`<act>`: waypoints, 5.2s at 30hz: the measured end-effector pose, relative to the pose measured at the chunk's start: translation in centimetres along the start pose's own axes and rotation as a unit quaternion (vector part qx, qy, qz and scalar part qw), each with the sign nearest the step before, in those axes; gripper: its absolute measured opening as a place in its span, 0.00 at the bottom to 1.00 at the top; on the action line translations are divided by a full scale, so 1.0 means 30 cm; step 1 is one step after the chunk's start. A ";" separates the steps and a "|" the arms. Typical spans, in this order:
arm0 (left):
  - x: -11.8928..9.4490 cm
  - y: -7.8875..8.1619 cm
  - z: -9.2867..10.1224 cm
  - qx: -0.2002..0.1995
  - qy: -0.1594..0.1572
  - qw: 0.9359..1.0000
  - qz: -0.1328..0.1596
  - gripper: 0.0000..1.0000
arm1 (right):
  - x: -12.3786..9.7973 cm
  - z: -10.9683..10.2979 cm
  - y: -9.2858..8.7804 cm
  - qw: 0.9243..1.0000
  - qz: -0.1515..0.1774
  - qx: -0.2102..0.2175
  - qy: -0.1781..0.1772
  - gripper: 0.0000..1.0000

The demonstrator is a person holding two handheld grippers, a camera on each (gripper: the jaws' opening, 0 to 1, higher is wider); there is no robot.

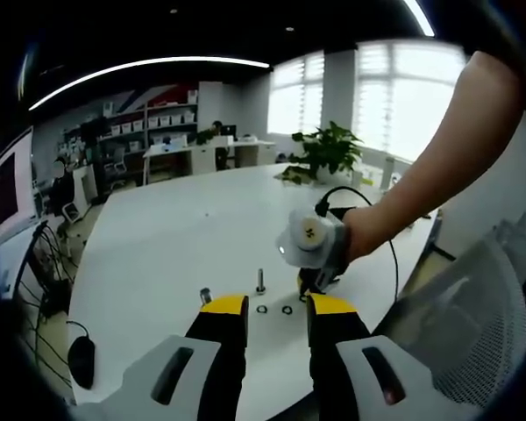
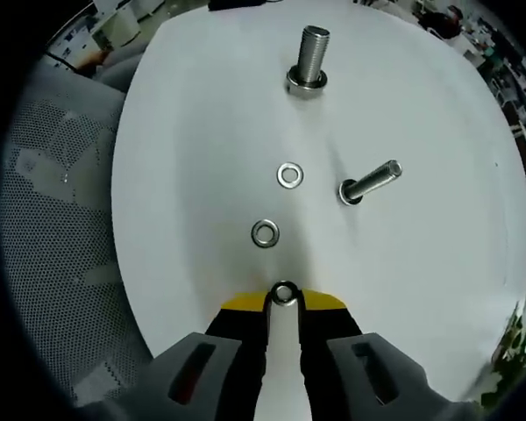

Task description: Place the washer onto the threaded stud by aligning its center hole with the stud, sliding it down to the base, and recovering from edge contact or off-axis alignment until the washer reaches the visible bottom stop.

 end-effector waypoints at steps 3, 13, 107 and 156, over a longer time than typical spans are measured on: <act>0.000 0.000 0.000 0.000 0.001 1.000 0.000 0.25 | -0.001 0.001 -0.001 1.000 0.008 0.005 0.002 0.14; -0.002 0.000 -0.001 0.000 0.002 1.000 0.000 0.25 | 0.001 0.002 0.008 1.000 0.001 0.007 -0.002 0.14; -0.004 -0.002 -0.008 -0.004 0.001 1.000 -0.001 0.23 | -0.052 0.129 0.218 0.997 0.058 0.023 -0.034 0.14; 0.004 -0.012 -0.003 -0.002 -0.001 1.000 -0.016 0.22 | -0.033 0.107 0.112 0.995 0.073 0.058 -0.025 0.16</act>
Point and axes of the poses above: the point that each gripper's makers call its tool centre point, and the gripper's own axes: x roughly forward along the fingers, z roughly to its right, y roughly out of its top, the point moved 9 cm from there along -x, roughly backward along the fingers, and after that the axes turned 9 degrees about y, right-handed, at the moved point
